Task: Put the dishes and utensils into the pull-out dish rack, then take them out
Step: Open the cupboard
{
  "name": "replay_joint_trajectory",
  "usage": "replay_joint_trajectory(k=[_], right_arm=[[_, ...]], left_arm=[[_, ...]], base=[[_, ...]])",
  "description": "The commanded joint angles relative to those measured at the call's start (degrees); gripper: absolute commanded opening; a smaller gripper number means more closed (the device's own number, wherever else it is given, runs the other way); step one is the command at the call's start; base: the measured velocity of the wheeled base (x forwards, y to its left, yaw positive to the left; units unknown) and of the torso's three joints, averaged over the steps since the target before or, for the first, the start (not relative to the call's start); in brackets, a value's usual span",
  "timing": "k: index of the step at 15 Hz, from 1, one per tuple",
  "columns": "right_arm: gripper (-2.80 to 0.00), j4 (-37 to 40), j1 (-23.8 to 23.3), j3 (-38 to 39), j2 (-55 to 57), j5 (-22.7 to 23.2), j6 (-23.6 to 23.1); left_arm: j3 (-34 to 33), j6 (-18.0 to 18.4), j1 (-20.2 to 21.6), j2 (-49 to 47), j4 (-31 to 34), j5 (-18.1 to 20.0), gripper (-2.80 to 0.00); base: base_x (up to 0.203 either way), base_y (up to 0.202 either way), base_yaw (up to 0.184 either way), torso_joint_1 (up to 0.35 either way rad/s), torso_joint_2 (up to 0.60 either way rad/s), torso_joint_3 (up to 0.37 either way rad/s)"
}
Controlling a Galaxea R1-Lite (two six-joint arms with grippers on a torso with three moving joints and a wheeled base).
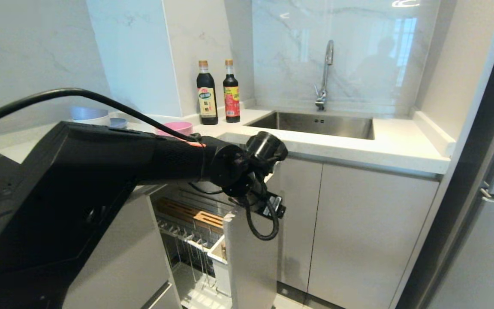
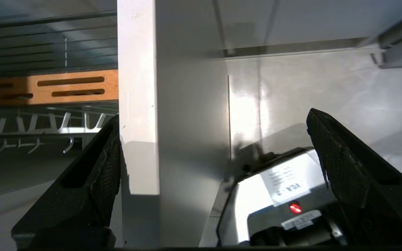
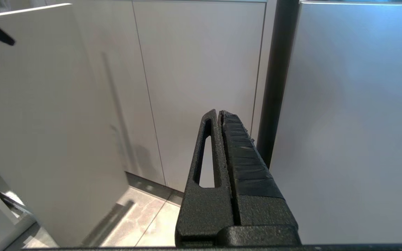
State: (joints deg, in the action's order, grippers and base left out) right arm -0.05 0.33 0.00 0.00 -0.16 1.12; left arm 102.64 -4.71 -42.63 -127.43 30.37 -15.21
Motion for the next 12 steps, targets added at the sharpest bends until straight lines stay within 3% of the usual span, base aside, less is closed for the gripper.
replay_joint_trajectory(k=[1,12], right_arm=[[-2.8,0.0,0.0,0.1,0.0,0.0,0.0],[-2.8,0.0,0.0,0.1,0.0,0.0,0.0]], left_arm=[[0.3,-0.6,-2.0,0.2,0.1,-0.1,0.0],[1.1,-4.1,-8.6,1.6,-0.7,0.0,0.0]], base=[[0.0,0.0,0.0,0.0,0.0,0.0],[0.0,0.0,0.0,0.0,0.0,0.0]])
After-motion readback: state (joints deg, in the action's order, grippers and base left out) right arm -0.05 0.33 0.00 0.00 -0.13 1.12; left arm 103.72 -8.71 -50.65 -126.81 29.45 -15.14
